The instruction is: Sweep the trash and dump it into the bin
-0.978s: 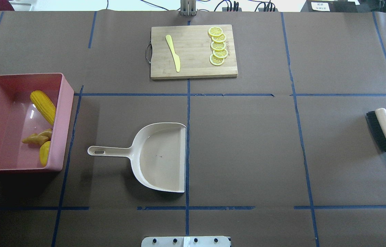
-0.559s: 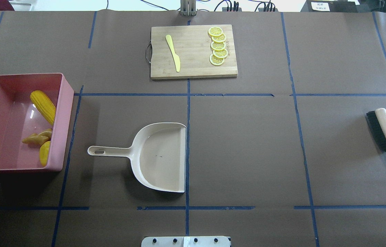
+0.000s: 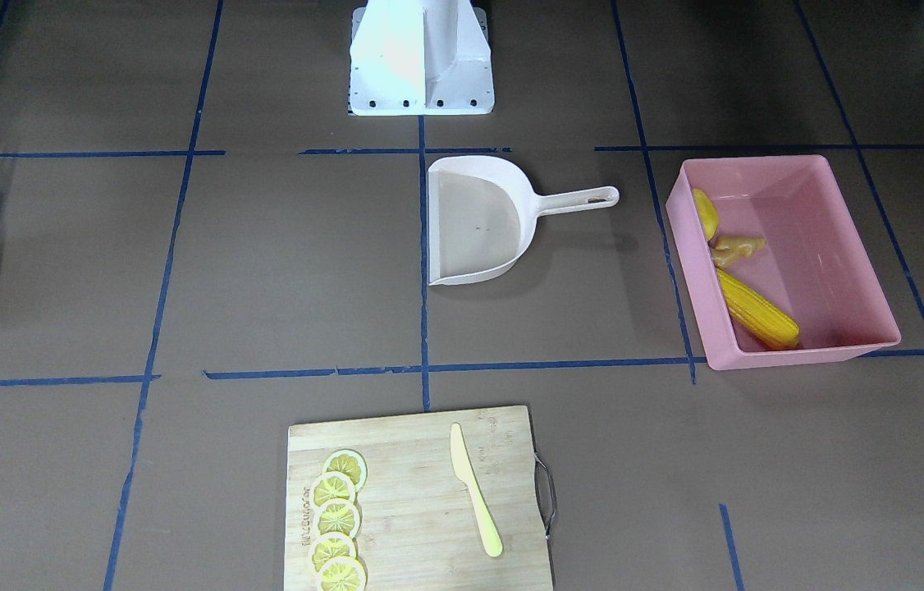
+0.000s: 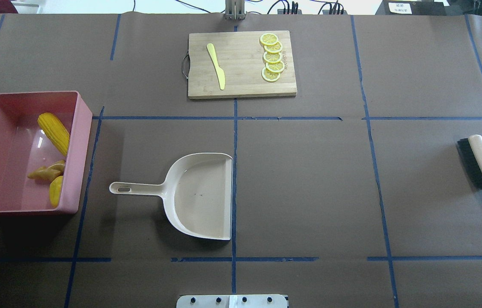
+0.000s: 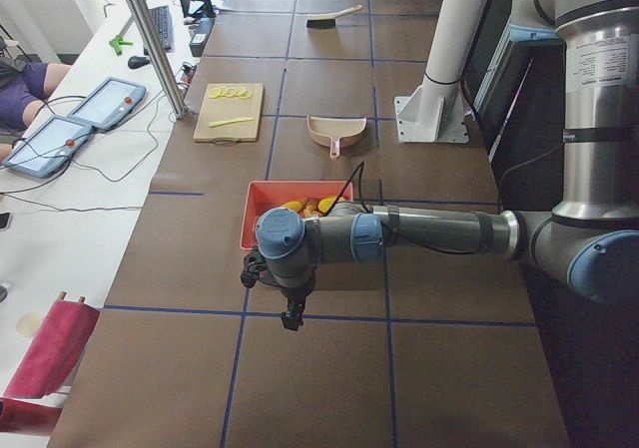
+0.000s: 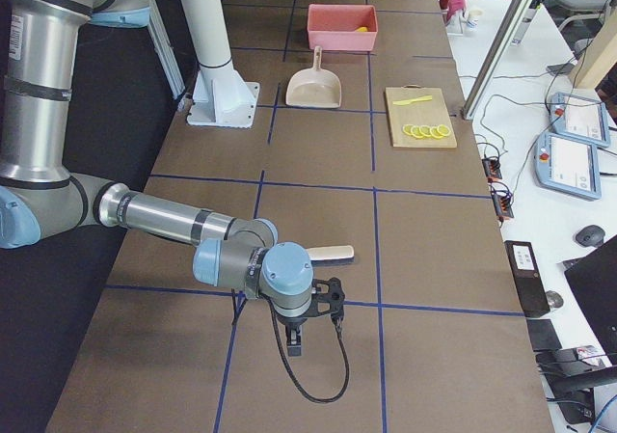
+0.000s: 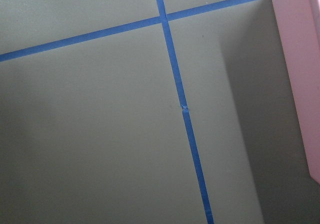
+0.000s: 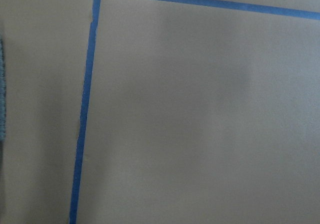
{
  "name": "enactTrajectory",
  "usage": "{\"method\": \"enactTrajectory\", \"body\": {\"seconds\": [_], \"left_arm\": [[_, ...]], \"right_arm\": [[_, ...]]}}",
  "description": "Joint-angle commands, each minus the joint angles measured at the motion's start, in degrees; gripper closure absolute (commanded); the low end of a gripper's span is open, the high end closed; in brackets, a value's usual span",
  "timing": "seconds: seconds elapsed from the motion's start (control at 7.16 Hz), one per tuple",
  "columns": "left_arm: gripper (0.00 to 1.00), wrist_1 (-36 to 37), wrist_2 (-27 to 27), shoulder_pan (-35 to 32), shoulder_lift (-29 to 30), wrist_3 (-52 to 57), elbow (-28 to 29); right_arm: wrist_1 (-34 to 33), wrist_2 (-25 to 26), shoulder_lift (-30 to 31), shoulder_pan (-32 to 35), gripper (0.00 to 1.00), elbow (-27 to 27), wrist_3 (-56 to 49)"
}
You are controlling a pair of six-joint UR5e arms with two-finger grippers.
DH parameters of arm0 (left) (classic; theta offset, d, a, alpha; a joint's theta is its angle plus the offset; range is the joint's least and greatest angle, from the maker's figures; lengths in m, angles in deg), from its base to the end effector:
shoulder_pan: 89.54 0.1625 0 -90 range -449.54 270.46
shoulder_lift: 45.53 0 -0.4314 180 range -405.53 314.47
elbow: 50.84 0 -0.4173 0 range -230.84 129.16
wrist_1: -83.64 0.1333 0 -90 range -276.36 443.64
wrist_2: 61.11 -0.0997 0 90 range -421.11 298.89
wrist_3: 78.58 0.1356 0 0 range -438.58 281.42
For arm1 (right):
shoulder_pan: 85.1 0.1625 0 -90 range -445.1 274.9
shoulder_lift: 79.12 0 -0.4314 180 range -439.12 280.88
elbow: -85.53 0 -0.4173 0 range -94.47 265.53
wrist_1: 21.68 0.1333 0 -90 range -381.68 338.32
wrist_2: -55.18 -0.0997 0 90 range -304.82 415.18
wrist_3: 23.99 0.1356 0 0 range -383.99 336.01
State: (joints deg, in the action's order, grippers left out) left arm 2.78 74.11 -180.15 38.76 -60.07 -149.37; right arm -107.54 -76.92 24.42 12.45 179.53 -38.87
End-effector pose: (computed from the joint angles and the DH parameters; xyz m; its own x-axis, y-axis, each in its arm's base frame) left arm -0.0420 -0.4620 0.6771 0.6705 0.2343 -0.7040 -0.2133 0.9696 0.1196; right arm 0.0946 -0.3913 0.7606 0.7365 -0.0988 0.6692 0.0603 0.9949 0.0804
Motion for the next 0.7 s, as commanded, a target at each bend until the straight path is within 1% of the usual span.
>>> {"method": "enactTrajectory", "body": {"seconds": [0.0,0.56], "left_arm": [[0.0,0.0,-0.04,0.0,0.17,0.03,0.0],[0.0,0.0,-0.22,0.09,0.18,0.03,0.53]], "right_arm": [[0.0,0.0,0.0,0.01,0.0,0.04,0.29],[0.0,-0.09,0.0,-0.08,0.0,-0.22,0.29]]}}
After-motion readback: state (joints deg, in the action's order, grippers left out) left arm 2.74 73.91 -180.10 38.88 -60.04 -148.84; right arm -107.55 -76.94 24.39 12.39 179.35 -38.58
